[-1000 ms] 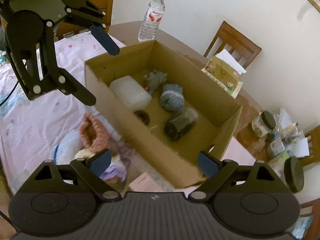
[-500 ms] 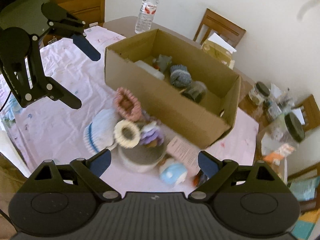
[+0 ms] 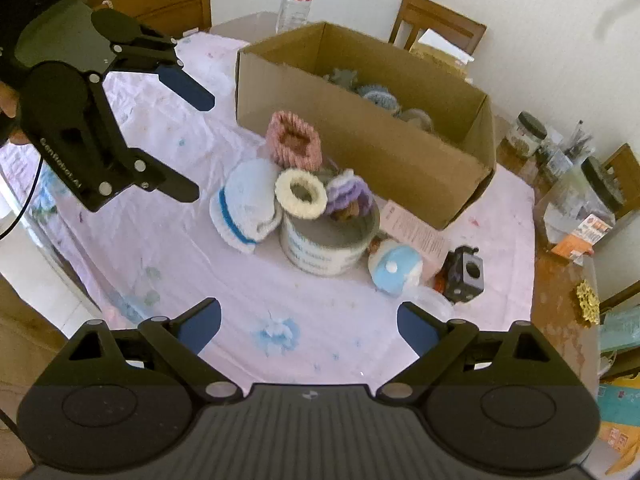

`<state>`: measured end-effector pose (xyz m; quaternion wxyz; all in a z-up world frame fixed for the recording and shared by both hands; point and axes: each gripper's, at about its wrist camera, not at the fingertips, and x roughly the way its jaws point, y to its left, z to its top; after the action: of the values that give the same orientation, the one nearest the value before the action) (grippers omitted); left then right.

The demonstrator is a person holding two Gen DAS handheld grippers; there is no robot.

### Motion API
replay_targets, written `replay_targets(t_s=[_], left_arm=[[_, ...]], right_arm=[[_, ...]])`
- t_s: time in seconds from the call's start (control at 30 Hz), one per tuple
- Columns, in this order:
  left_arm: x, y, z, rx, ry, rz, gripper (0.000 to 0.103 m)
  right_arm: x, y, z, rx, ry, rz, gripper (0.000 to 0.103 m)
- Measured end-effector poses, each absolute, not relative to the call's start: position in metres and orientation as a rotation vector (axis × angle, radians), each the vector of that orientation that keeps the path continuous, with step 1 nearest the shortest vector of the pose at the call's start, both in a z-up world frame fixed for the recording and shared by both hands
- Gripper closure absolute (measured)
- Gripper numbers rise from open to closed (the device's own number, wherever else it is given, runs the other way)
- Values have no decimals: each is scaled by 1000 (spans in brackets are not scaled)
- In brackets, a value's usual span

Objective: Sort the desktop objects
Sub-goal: 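Move the left tool to the white knit hat while the right tool reaches the clear jar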

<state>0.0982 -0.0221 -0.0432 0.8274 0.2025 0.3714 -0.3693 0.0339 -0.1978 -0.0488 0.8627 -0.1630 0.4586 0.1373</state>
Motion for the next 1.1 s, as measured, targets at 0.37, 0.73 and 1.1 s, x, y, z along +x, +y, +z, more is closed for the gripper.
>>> replay_targets(t_s=[0.37,0.73,1.1], left_arm=[[111,-44,-67,397,859,-686,14],[119,-54,-74,397,903,-622,13],[124,-61,-78,372,945,-585,14]], right_arm=[[36,-242,-69,-374,999,299,6],[50,-276,-83,-561,1053,426,6],[82,-285,-99,-663,1050,598,6]])
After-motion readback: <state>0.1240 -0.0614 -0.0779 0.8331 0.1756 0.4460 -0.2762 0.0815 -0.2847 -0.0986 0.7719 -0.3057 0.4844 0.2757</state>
